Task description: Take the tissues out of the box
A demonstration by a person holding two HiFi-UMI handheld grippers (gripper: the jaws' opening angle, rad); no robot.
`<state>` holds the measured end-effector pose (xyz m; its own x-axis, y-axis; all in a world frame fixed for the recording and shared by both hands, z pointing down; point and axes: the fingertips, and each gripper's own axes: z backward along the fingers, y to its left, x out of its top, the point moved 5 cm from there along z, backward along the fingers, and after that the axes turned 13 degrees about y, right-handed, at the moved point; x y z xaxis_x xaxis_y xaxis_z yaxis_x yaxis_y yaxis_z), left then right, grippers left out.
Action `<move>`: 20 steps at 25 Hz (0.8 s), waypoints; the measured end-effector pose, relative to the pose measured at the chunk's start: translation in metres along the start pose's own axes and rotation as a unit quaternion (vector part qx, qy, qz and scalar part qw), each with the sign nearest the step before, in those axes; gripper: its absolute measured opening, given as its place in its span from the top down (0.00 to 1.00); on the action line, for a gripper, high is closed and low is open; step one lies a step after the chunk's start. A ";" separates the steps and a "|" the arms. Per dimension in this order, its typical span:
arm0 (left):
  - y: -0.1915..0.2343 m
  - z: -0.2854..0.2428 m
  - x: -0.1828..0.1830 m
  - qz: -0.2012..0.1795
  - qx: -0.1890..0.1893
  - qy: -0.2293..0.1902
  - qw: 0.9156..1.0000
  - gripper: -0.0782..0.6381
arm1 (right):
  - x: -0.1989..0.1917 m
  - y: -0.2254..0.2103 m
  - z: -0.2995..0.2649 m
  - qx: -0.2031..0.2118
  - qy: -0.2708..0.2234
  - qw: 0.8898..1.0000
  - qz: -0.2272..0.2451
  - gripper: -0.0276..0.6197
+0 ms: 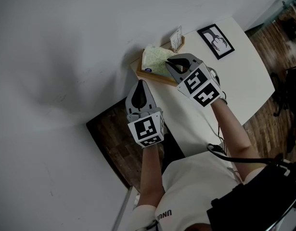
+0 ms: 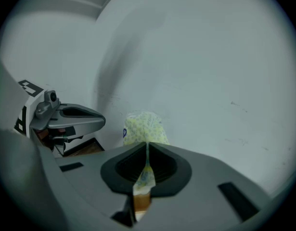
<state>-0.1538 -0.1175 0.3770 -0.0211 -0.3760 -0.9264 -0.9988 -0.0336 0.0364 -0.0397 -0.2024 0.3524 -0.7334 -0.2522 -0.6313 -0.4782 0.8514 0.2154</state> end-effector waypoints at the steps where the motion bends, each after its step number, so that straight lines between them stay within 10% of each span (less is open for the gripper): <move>1: 0.000 0.000 0.000 0.000 0.000 -0.001 1.000 0.87 | 0.000 0.000 0.001 -0.001 0.000 1.000 0.000 0.91; 20: 0.001 0.002 0.000 -0.001 0.001 -0.004 1.000 0.87 | 0.001 0.000 0.003 -0.006 -0.001 1.000 0.004 0.91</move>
<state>-0.1553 -0.1159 0.3767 -0.0203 -0.3694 -0.9290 -0.9989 -0.0319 0.0345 -0.0387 -0.2015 0.3492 -0.7363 -0.2449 -0.6308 -0.4786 0.8474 0.2297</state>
